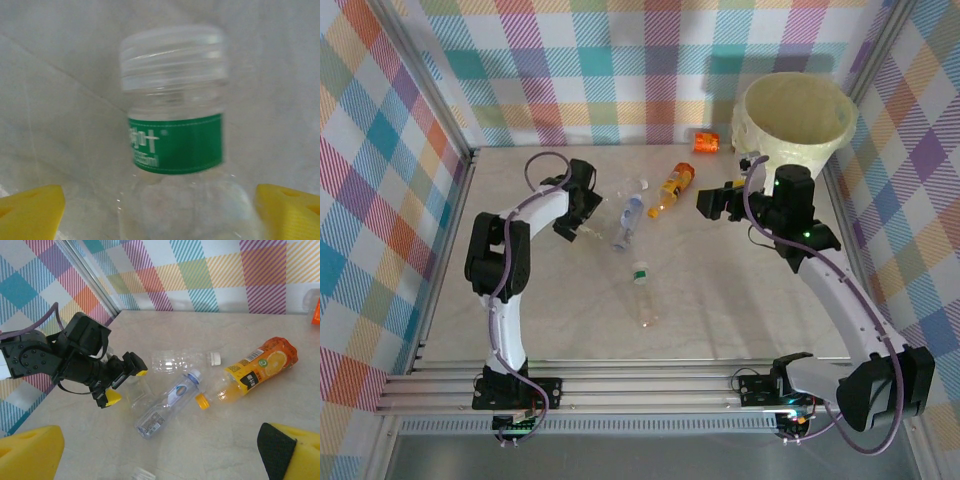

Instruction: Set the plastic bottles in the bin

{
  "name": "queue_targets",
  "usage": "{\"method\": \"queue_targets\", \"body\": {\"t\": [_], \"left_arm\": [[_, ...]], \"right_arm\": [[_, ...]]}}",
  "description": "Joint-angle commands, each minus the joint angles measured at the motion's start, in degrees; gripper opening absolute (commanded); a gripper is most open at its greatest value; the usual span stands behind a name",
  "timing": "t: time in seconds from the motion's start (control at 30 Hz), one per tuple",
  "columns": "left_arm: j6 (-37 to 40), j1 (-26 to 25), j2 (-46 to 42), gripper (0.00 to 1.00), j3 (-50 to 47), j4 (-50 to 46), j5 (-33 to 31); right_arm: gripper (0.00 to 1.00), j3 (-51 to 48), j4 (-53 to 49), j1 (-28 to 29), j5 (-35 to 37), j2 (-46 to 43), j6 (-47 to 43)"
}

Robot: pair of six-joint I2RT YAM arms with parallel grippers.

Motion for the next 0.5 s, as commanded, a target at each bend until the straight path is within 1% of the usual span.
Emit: {"method": "queue_targets", "body": {"t": [0.0, 0.17, 0.3, 0.47], "left_arm": [[-3.0, 0.21, 1.1, 0.93, 1.09, -1.97, 1.47], [-3.22, 0.21, 2.28, 0.87, 1.15, -0.72, 2.43], [-3.13, 0.21, 2.05, 0.75, 0.3, 1.02, 2.85], [-3.3, 0.21, -0.88, 0.63, -3.95, 5.83, 3.0]], "right_arm": [[1.0, -0.51, -1.28, 0.35, 0.56, -1.42, -2.32], [1.0, -0.67, -1.58, 0.35, 0.5, -1.59, -2.69], [1.0, -0.77, -1.61, 0.31, 0.07, -1.42, -2.69], [1.0, -0.78, -1.27, 0.42, -1.36, -1.15, -1.85]]}}
